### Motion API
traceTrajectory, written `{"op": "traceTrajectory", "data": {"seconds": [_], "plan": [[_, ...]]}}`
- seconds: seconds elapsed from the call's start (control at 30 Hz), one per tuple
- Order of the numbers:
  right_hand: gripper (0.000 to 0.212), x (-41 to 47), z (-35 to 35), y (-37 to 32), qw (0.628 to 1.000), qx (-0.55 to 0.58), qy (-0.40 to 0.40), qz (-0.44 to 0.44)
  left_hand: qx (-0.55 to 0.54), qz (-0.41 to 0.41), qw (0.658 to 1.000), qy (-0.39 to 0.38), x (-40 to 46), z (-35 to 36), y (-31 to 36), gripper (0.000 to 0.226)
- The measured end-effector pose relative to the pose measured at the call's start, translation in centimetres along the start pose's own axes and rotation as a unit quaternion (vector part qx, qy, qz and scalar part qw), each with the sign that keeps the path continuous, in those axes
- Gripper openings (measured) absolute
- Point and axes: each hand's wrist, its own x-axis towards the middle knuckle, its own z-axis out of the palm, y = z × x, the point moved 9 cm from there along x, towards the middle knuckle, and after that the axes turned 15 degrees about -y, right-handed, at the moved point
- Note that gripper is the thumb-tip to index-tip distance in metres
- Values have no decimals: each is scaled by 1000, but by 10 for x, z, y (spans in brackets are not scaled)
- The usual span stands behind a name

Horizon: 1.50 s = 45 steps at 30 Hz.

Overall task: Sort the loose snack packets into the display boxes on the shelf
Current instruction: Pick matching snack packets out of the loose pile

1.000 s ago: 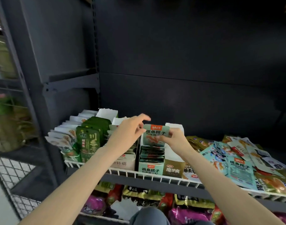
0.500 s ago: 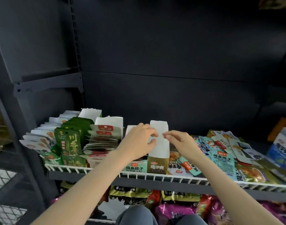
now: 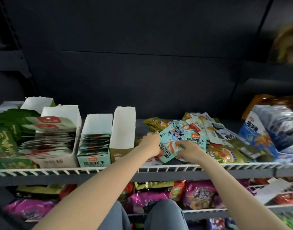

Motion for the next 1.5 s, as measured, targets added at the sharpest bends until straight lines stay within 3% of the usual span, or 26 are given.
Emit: {"op": "traceTrajectory", "data": {"seconds": [0.13,0.23,0.3,0.37,0.47,0.6,0.8,1.1,1.23,1.37,1.5], "plan": [[70,0,-6,3,999,13,33,-18,-60,-6,996,63,9,-9,-3,42],[79,-9,-19,-12,992,41,103,-67,-74,53,987,134,-5,-34,7,35],[68,-18,-30,-30,979,43,158,-121,-90,101,977,167,-24,-52,16,25],[43,-30,-43,-46,962,51,218,-158,-105,142,963,205,-45,-71,19,17],[14,-47,-56,-70,944,38,272,-180,-128,186,938,262,-77,-97,12,19],[12,-74,-64,-108,915,81,317,-234,-109,180,930,302,-110,-119,-19,21],[10,-81,-48,-179,899,166,273,-299,-81,183,900,387,-176,-160,-66,6],[11,-56,-3,-238,915,140,219,-307,-40,80,936,341,-199,-157,-143,12],[15,-39,13,-250,944,49,185,-268,36,48,946,318,-199,-152,-149,14],[17,-45,16,-255,932,-4,215,-290,117,26,958,260,-188,-143,-149,23],[21,-40,22,-253,941,-40,170,-288,192,46,951,237,-181,-139,-132,29]]}}
